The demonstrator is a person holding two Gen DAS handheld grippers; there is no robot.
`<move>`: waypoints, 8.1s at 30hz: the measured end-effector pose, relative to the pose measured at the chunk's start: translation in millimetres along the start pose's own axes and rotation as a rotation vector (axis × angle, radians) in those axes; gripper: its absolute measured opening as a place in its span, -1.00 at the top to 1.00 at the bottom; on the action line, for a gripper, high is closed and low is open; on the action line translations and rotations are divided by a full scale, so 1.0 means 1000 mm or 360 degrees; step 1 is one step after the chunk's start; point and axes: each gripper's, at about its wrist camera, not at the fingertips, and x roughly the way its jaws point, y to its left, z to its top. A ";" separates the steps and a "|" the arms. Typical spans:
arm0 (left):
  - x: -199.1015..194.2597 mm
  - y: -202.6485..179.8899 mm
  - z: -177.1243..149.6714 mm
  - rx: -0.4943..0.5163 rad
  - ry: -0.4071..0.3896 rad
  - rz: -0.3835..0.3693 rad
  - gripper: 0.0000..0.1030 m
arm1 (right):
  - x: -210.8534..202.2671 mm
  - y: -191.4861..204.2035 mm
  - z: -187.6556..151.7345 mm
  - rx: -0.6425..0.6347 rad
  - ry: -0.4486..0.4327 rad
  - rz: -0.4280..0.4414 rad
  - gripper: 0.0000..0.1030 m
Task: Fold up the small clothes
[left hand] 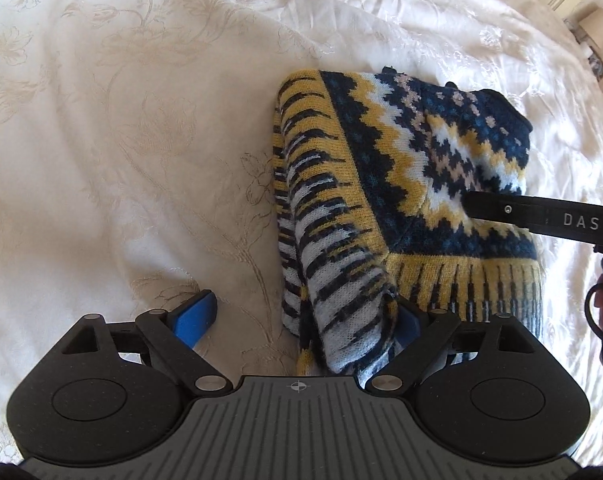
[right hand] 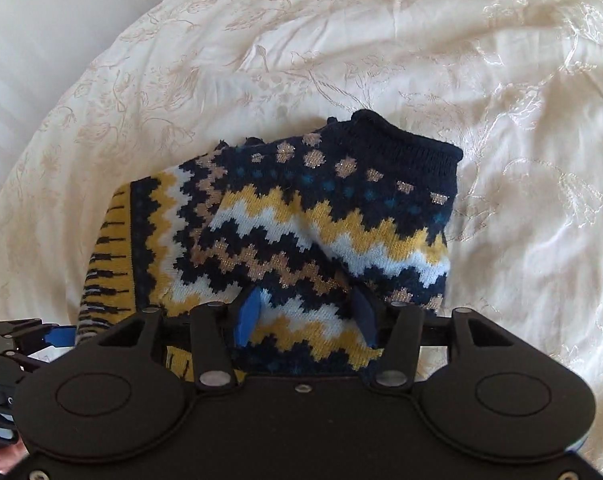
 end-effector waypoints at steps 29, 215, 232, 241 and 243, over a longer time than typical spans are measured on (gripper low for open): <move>0.016 0.005 0.004 -0.0022 0.0081 -0.0398 -0.75 | -0.001 -0.053 -0.033 0.0432 -0.0025 0.0190 -0.80; -0.121 -0.116 -0.101 0.0150 -0.0187 0.0417 -0.96 | -0.275 -0.004 -0.310 0.0079 -0.0355 -0.0430 -0.99; -0.122 -0.119 -0.108 0.0114 -0.0146 0.0419 -0.96 | -0.282 -0.002 -0.313 0.0060 -0.0375 -0.0425 -0.99; -0.121 -0.122 -0.111 0.0122 -0.0140 0.0422 -0.96 | -0.280 -0.002 -0.314 0.0061 -0.0370 -0.0423 -0.99; -0.121 -0.122 -0.111 0.0129 -0.0138 0.0424 -0.96 | -0.280 -0.002 -0.315 0.0065 -0.0367 -0.0422 -0.99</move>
